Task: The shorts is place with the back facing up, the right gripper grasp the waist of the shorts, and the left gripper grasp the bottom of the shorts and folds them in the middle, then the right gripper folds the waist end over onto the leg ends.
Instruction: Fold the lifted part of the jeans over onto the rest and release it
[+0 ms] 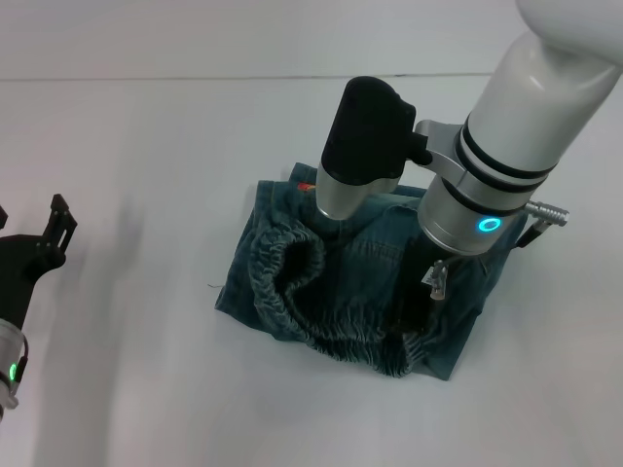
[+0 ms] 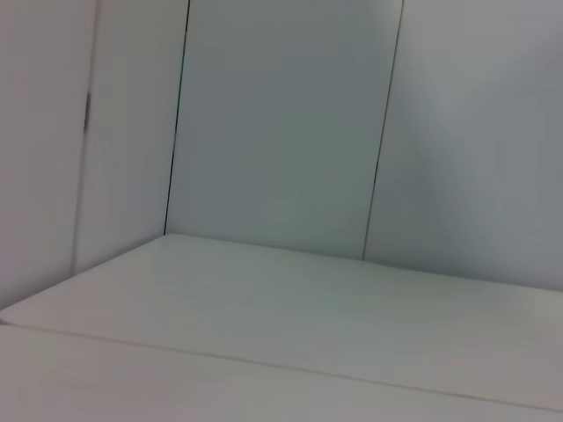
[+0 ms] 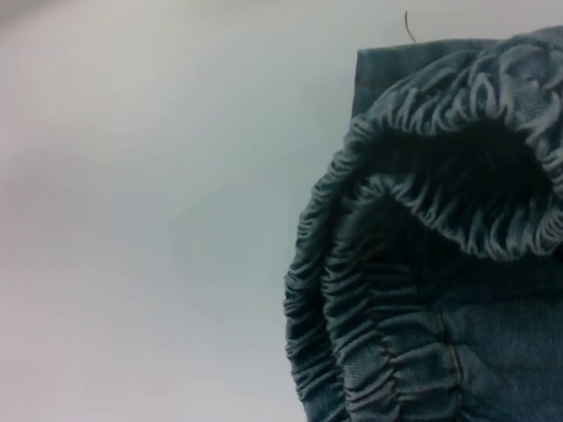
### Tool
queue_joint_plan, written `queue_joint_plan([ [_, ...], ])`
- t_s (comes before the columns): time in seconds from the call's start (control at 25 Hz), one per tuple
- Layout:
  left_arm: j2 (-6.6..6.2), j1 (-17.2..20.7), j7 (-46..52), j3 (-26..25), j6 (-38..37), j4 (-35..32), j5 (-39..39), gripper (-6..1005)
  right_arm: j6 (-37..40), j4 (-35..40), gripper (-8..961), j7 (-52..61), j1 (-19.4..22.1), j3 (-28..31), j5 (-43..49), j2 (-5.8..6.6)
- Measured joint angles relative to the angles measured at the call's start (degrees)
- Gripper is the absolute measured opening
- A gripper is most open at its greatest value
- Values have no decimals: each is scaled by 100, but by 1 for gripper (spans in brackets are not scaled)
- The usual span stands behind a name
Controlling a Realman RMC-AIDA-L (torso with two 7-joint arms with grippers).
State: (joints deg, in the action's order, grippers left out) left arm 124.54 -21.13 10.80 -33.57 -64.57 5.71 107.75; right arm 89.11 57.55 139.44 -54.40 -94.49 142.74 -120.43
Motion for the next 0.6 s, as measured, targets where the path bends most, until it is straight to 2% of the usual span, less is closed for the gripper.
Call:
queue_joint_plan([
  [0.32, -6, 11, 1, -35, 0, -7, 0, 795, -26, 284, 77, -25, 130, 142, 2, 39],
  [0.6, -9, 21, 1, -87, -6, -13, 0, 794, 72, 766, 48, -152, 245, 908, 334, 80],
])
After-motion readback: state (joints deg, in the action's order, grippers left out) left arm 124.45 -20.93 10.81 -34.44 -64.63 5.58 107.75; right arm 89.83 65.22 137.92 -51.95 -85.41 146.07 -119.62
